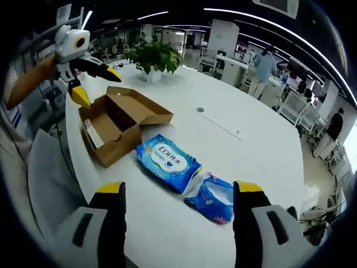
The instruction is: Operate the shoe box by opening the lid, removing the specified soft item, and placing it in the target area until the item is outside and the box remains undamaged.
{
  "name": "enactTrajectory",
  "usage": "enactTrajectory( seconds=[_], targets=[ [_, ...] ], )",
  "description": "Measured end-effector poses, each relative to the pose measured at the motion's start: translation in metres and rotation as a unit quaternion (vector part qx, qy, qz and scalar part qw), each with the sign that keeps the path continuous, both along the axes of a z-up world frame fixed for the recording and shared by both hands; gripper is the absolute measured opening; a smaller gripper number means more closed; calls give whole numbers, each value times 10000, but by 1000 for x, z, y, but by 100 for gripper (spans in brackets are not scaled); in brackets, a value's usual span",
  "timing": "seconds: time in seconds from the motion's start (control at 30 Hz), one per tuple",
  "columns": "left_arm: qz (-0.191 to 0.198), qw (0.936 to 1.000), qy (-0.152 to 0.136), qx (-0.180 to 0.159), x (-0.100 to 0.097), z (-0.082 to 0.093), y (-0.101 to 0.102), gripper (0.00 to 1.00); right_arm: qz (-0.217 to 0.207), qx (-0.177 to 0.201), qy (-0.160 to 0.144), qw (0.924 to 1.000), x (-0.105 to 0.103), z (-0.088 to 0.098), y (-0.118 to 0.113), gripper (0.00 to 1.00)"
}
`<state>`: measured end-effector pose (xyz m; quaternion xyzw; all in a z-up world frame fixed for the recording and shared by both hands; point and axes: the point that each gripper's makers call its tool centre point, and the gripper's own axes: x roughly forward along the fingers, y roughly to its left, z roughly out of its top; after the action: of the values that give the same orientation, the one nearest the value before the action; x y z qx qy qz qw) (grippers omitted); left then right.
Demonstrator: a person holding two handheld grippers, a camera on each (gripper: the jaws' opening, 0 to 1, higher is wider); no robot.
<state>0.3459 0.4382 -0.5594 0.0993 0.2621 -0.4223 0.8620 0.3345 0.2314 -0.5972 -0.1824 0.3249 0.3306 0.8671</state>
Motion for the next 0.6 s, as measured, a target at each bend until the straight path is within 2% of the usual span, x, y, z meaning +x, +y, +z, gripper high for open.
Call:
enactTrajectory(
  seconds=[0.17,0.4,0.53,0.6],
  targets=[
    [199,9998,-15,-80,-2,5,23,75,97,84,-40,9999,-5,3,16,84],
    [398,9989,-16,-253,-15,9,50,82,283,106,-14,9995,-11,2,36,88],
    [546,9982,-96,-214,-19,6,70,89,477,153,-6,9987,-15,4,50,89],
    [703,9969,-62,-357,-20,7,81,91,581,161,15,9982,-18,4,57,89]
  ],
)
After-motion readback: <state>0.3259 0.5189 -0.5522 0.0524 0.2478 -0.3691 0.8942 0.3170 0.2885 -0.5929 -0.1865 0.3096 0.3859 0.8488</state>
